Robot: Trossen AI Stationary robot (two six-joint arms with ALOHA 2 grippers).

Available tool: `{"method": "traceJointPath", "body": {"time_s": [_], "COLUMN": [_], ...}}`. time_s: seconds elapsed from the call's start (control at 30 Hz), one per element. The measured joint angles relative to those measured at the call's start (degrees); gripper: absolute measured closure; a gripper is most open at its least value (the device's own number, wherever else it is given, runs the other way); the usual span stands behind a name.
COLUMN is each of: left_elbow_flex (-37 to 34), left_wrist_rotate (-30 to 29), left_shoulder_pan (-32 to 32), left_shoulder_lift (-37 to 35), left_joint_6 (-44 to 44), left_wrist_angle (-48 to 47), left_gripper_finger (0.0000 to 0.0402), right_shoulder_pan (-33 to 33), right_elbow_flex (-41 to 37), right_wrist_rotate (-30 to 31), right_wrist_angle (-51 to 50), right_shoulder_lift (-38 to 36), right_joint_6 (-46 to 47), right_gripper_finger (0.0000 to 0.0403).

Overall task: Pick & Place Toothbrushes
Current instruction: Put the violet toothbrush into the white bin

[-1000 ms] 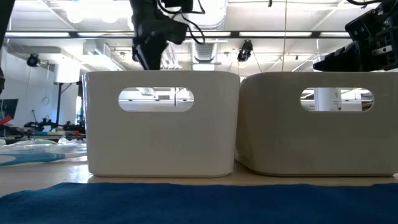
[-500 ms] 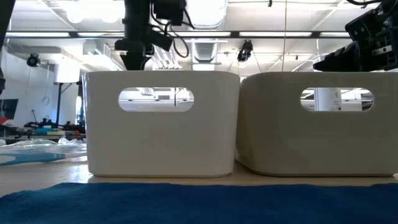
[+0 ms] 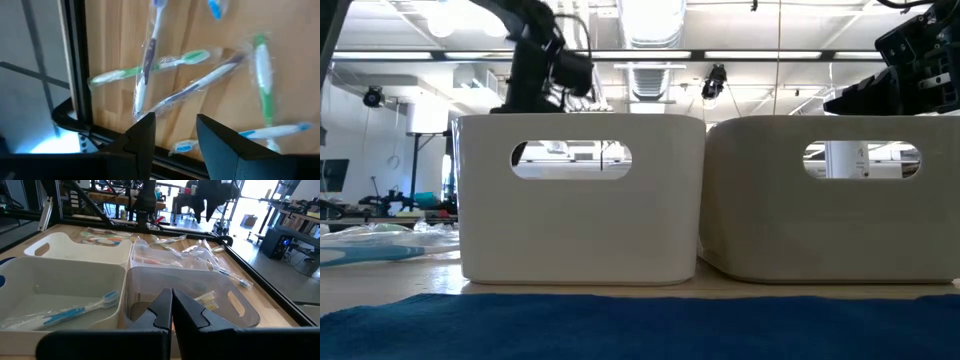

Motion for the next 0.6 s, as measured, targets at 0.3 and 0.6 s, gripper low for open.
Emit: {"method": "traceJointPath", "body": {"time_s": [0.3, 0.6], "left_elbow_flex": [-4.4, -3.9], "left_wrist_rotate": [3.4, 3.4], "left_shoulder_pan": [8.7, 11.1], "left_shoulder_lift": [0.0, 1.7], "left_joint_6": [7.2, 11.9], "left_wrist_angle": [7.5, 10.6], "left_gripper_finger": [0.0255, 0.0255], "right_shoulder_pan": [0.0, 0.0], "right_elbow_flex": [0.0, 0.0], "right_wrist_rotate": [0.0, 0.0], "right_wrist_angle": [0.0, 0.0], "right_shoulder_lift": [0.0, 0.0], "right_joint_6": [0.0, 0.0], "right_gripper_finger": [0.0394, 0.0394]}}
